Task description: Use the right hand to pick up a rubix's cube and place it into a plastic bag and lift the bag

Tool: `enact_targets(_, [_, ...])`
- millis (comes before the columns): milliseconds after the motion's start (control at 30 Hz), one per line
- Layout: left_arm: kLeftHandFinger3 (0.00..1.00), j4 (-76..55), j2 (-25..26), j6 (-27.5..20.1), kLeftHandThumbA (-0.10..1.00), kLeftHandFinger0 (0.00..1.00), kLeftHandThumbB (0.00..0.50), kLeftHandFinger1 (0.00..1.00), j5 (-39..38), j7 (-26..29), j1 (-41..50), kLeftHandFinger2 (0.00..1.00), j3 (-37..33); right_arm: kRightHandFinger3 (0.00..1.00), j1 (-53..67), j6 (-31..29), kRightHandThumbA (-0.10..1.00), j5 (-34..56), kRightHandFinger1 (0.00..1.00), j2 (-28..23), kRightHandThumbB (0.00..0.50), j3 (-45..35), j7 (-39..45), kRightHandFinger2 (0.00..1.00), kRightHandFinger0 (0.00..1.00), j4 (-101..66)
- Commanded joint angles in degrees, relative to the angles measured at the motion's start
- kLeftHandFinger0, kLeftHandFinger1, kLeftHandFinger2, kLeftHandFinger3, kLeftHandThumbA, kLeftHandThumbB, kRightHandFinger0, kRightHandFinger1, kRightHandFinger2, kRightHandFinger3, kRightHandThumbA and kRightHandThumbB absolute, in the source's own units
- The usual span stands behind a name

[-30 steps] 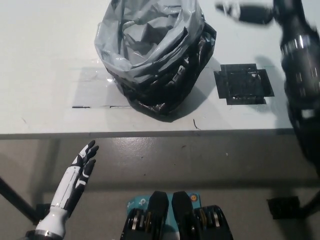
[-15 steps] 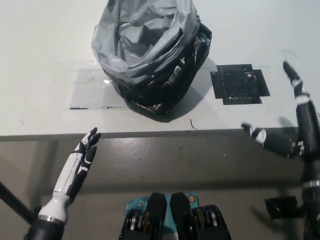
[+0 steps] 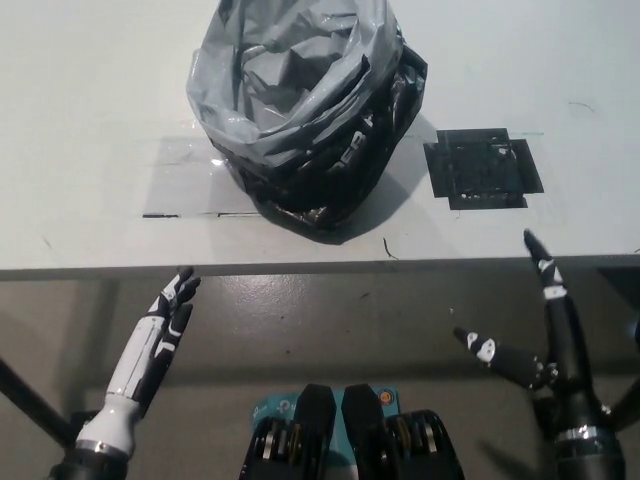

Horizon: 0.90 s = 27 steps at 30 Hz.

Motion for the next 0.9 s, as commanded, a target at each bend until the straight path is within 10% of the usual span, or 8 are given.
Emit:
enact_targets(0, [1.00,-2.7,1.4,-5.7,1.00,1.00,0.177,1.00,-0.3,0.0,2.0,1.00,0.3,1.00,1.4,-14.0,1.00,6.5,1.00,1.1,0.125,-2.8,-1.0,1.00,1.00,4.5])
enact_targets(867, [1.00,-2.6,1.3,-6.0,1.00,1.00,0.168,1.00,-0.1,0.3,2.5,1.00,0.4,1.00,1.4,-14.8,0.98,10.0,1.00,1.7,0.172,-4.1,3.0,1.00,1.00,4.9])
